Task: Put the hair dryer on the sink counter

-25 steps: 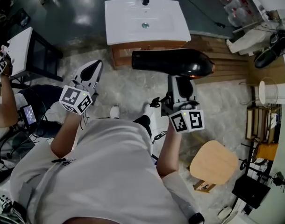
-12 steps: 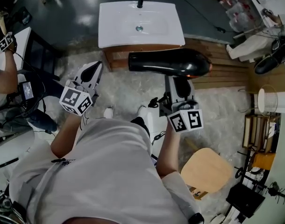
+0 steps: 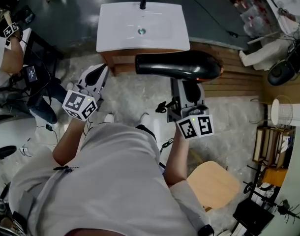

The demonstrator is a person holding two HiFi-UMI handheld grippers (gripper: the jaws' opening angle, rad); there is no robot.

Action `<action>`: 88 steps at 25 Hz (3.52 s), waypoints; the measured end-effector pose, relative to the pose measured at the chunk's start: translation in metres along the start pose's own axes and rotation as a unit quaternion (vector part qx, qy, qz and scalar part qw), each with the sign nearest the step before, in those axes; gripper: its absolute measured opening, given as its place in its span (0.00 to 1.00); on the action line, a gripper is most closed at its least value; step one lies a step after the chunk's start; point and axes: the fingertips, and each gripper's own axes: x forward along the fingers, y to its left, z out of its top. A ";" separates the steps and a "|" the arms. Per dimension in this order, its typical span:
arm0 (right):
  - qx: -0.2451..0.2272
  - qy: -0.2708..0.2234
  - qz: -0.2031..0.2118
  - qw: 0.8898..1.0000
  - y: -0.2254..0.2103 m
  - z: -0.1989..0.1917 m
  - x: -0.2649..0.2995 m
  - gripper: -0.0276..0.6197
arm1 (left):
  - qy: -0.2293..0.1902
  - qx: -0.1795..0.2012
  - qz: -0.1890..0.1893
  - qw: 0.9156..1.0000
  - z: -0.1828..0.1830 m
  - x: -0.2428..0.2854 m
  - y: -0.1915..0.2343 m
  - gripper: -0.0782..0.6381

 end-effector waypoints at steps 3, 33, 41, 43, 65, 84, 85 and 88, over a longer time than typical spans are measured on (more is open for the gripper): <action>0.003 0.001 0.002 1.000 -0.017 0.002 -0.003 0.32 | 0.001 0.003 0.000 1.000 0.000 0.015 -0.013 0.11; -0.001 0.035 0.026 0.999 -0.156 0.008 -0.049 0.32 | 0.017 -0.017 0.052 0.998 -0.011 0.107 -0.125 0.11; 0.003 0.032 0.035 0.999 -0.162 0.014 -0.041 0.32 | 0.023 -0.011 0.054 0.998 -0.004 0.118 -0.124 0.11; 0.005 0.030 0.037 0.999 -0.161 0.014 -0.037 0.32 | 0.025 -0.010 0.055 0.998 -0.005 0.119 -0.121 0.11; 0.006 0.042 0.012 0.999 -0.178 -0.005 0.040 0.32 | 0.034 -0.022 0.030 0.999 -0.014 0.180 -0.052 0.11; 0.011 0.062 -0.030 0.998 -0.212 -0.020 0.152 0.32 | 0.050 -0.030 0.002 0.998 -0.007 0.272 0.052 0.11; 0.012 0.062 -0.034 0.997 -0.213 -0.021 0.156 0.32 | 0.050 -0.030 0.000 0.998 -0.006 0.276 0.057 0.11; 0.014 0.064 -0.045 0.997 -0.217 -0.025 0.169 0.32 | 0.053 -0.029 -0.007 0.998 -0.006 0.288 0.072 0.11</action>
